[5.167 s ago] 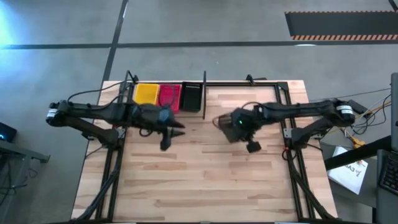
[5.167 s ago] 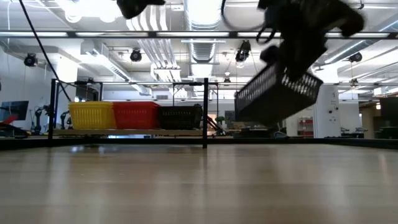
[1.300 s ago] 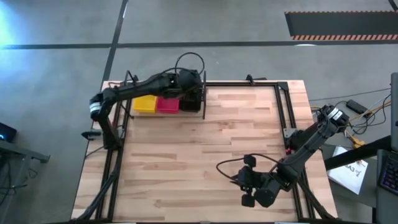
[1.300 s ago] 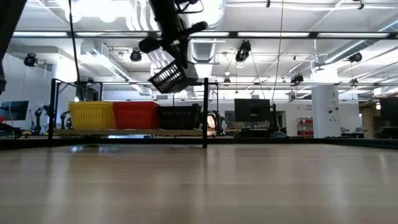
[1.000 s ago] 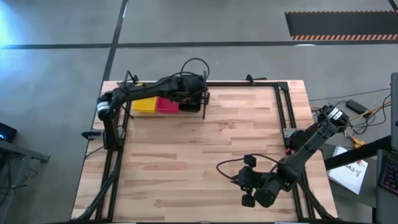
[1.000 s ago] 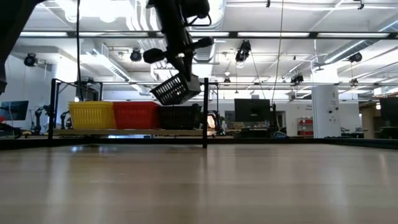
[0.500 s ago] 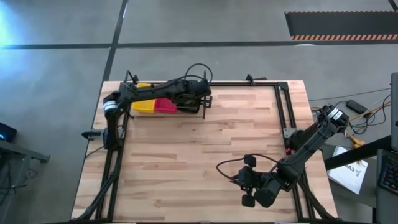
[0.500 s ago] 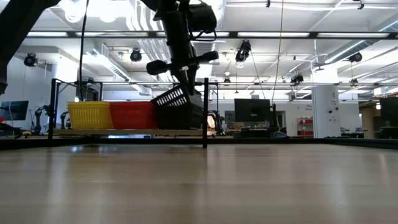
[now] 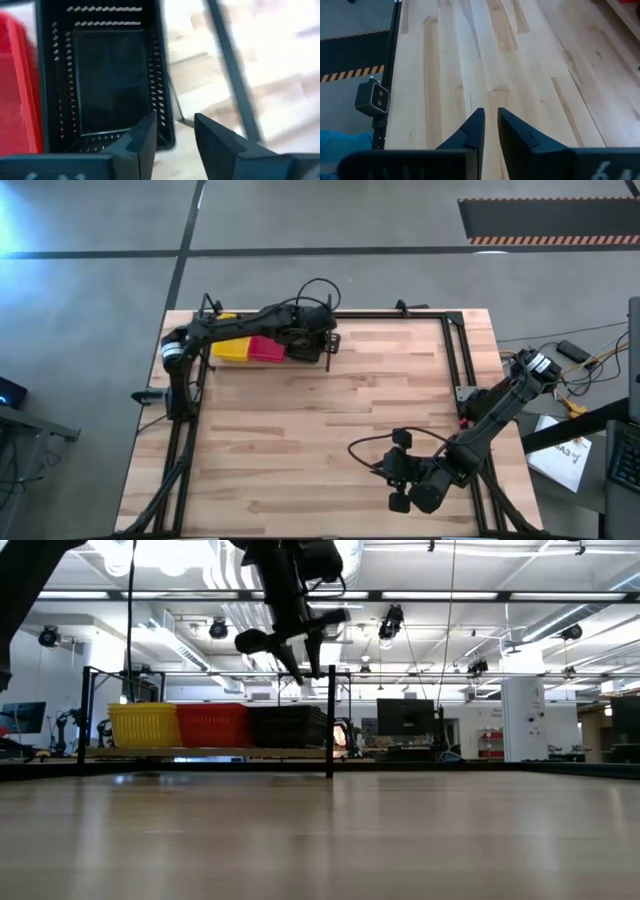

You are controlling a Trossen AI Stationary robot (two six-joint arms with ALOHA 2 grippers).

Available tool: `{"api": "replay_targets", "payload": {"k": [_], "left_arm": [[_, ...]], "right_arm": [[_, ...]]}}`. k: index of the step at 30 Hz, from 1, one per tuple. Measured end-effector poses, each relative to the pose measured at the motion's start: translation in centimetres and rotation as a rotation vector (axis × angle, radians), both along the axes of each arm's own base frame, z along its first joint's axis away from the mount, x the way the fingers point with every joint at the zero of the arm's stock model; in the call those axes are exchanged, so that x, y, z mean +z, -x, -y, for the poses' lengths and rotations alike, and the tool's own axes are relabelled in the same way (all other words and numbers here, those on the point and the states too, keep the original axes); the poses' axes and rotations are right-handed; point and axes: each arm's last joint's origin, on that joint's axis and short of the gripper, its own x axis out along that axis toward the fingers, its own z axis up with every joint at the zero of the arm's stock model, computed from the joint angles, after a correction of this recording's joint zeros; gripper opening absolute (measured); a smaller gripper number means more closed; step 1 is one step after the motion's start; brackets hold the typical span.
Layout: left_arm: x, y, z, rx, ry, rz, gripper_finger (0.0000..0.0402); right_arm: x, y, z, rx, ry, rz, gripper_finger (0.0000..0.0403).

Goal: Stack baskets on shelf by color
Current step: Stack the black bin on top of the black bin on the shelf

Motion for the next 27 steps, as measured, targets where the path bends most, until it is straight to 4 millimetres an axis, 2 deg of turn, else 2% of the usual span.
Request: {"api": "replay_targets", "payload": {"k": [3,7,10,13,18,25,27], "left_arm": [[1.3,0.5,0.4,-0.19,-0.014,-0.003,0.0127],[2.4,0.9,1.3,-0.664,-0.099,-0.042,0.013],[2.4,1.1,2.5,-0.938,-0.165,-0.1,0.013],[1.5,1.4,3.1,-1.117,-0.194,-0.239,0.013],[-0.2,1.5,2.7,-1.223,-0.269,-0.433,0.013],[-2.8,1.4,2.5,-1.283,-0.308,-0.47,0.013],[-3.8,1.6,2.3,-1.267,-0.328,-0.54,0.013]], "right_arm": [[0.0,0.0,0.0,0.001,0.0,0.0,0.0043],[0.0,0.0,0.0,0.007,0.007,-0.001,0.0043],[0.0,0.0,0.0,0.013,0.013,-0.001,0.0043],[0.0,0.0,0.0,0.013,0.015,-0.002,0.0043],[0.0,0.0,0.0,0.011,0.013,-0.003,0.0043],[0.0,0.0,0.0,0.009,0.013,-0.004,0.0043],[0.0,0.0,0.0,0.007,0.01,-0.004,0.0043]]}}
